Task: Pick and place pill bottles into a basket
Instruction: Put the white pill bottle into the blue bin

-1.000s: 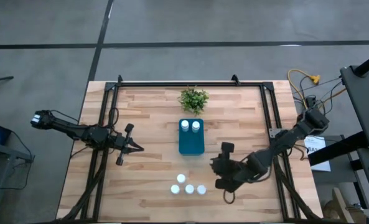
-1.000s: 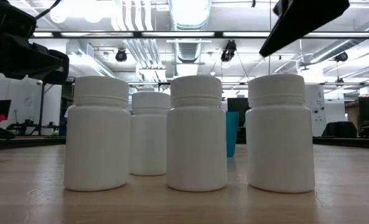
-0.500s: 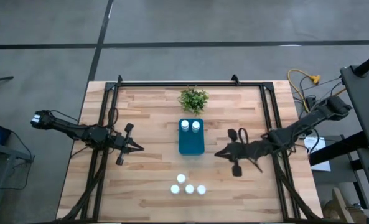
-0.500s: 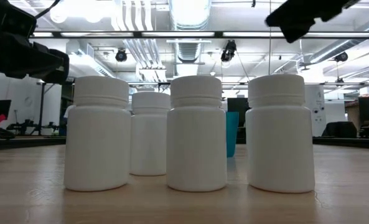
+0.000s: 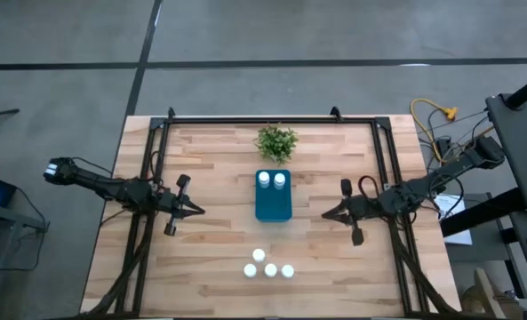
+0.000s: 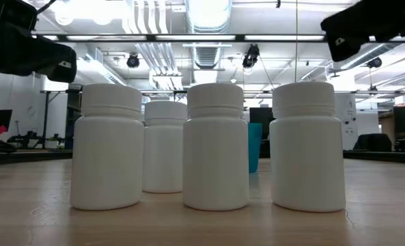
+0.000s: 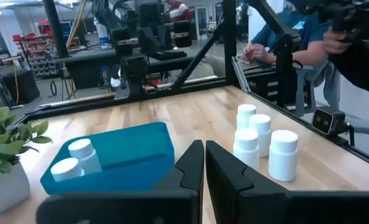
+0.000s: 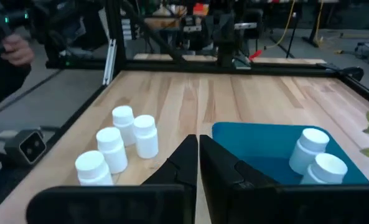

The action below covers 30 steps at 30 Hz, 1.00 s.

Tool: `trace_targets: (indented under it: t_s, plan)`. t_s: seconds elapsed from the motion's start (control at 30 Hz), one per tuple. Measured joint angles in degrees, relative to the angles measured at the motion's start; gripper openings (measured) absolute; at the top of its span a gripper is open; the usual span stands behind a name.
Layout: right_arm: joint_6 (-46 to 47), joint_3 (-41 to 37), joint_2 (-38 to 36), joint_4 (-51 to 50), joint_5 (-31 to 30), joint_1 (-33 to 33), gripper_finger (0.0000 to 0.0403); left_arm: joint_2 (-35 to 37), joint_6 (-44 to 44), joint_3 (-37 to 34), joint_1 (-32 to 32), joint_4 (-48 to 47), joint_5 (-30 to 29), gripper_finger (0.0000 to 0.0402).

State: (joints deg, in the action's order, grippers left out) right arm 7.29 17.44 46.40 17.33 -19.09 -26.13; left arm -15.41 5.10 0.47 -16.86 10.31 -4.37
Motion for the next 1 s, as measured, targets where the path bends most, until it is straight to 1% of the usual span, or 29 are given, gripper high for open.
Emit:
trace_targets:
  t_s: [0.1,0.17,0.27,0.4,0.47,0.67,0.87,1.0]
  plan:
    - [-0.3,-3.5,-2.6,4.4,-0.1,0.3,0.0008,-0.4,0.0,0.2,0.0,-0.2,1.2,0.0]
    - [-1.1,-5.0,-4.4,5.4,0.7,0.3,0.0008,-0.8,0.0,0.5,0.0,0.3,4.5,0.0]
    - [-2.7,-6.8,-7.3,5.3,3.4,0.4,0.0008,-1.4,0.1,1.2,0.0,3.1,9.0,0.0]
    - [-3.3,-8.3,-11.0,5.4,4.1,2.3,0.0008,-2.5,0.2,2.0,0.0,2.9,9.7,0.0]
    - [-3.8,-9.0,-12.4,5.3,5.5,4.1,0.0008,-3.1,0.2,2.2,0.0,2.9,10.3,0.0]
    - [-2.4,-12.0,-14.9,5.2,14.2,13.4,0.0008,-5.5,-0.1,2.1,0.0,5.8,12.2,0.0]
    - [-1.7,-12.7,-15.0,5.2,27.0,23.6,0.0008,-8.8,-0.3,4.3,0.0,5.7,11.1,0.0]
    - [-1.9,-12.8,-14.8,5.4,30.4,28.6,0.0008,-10.7,-0.3,6.4,0.0,5.1,9.9,0.0]
